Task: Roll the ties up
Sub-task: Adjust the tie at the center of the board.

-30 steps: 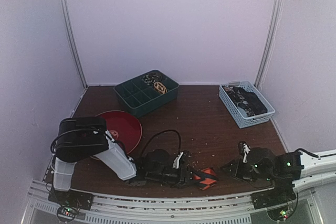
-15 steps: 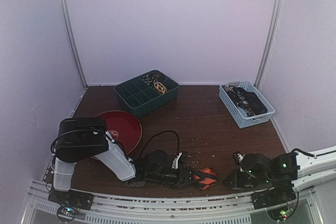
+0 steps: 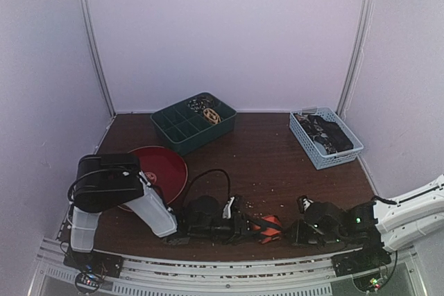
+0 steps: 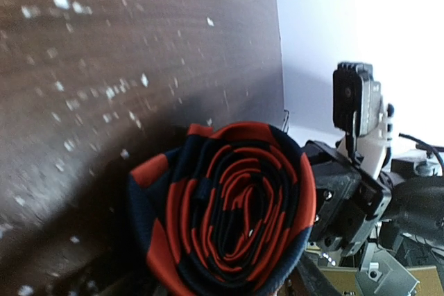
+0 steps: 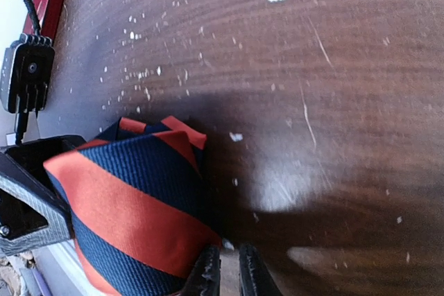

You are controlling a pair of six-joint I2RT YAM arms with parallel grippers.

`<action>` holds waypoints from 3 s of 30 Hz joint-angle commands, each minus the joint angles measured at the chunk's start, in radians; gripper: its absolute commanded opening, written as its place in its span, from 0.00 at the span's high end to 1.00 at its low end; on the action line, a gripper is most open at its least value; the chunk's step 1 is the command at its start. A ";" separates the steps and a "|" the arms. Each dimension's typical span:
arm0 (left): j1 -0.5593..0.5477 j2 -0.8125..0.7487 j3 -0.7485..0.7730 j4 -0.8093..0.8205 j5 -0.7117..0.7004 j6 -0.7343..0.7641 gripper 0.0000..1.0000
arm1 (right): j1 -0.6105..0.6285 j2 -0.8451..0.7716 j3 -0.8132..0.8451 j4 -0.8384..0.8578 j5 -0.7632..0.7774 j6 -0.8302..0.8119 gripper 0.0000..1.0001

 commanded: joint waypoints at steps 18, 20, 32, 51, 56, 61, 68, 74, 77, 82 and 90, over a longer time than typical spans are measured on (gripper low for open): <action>0.068 -0.091 -0.043 -0.080 -0.099 0.039 0.38 | -0.141 0.206 0.096 0.178 0.138 -0.100 0.88; 0.061 -0.107 -0.058 -0.124 -0.112 0.022 0.36 | -0.156 0.189 0.081 0.167 0.137 -0.102 0.88; 0.025 -0.219 -0.162 -0.277 -0.166 -0.035 0.28 | -0.166 0.101 0.079 0.086 0.133 -0.109 0.87; 0.196 -0.332 0.030 -0.613 0.089 0.566 0.21 | -0.133 -0.016 0.025 0.056 0.053 -0.017 0.84; 0.231 -0.299 0.082 -0.679 0.178 0.604 0.21 | -0.108 0.087 0.067 0.106 0.041 -0.019 0.85; 0.232 -0.264 0.104 -0.698 0.204 0.623 0.25 | -0.102 0.160 0.086 0.140 0.043 -0.017 0.86; 0.229 -0.234 0.186 -0.787 0.161 0.734 0.36 | -0.094 0.232 0.113 0.175 0.026 -0.020 0.86; 0.229 -0.239 0.271 -0.946 -0.073 0.768 0.75 | -0.082 0.257 0.140 0.128 0.058 -0.009 0.88; 0.226 -0.209 0.318 -1.029 -0.155 0.777 0.93 | -0.071 0.266 0.150 0.103 0.077 -0.008 0.88; 0.201 -0.163 0.354 -1.041 -0.124 0.782 1.00 | -0.042 0.316 0.198 0.041 0.096 -0.012 0.88; 0.167 -0.140 0.321 -1.034 -0.141 0.733 1.00 | -0.023 0.391 0.246 0.036 0.110 -0.011 0.88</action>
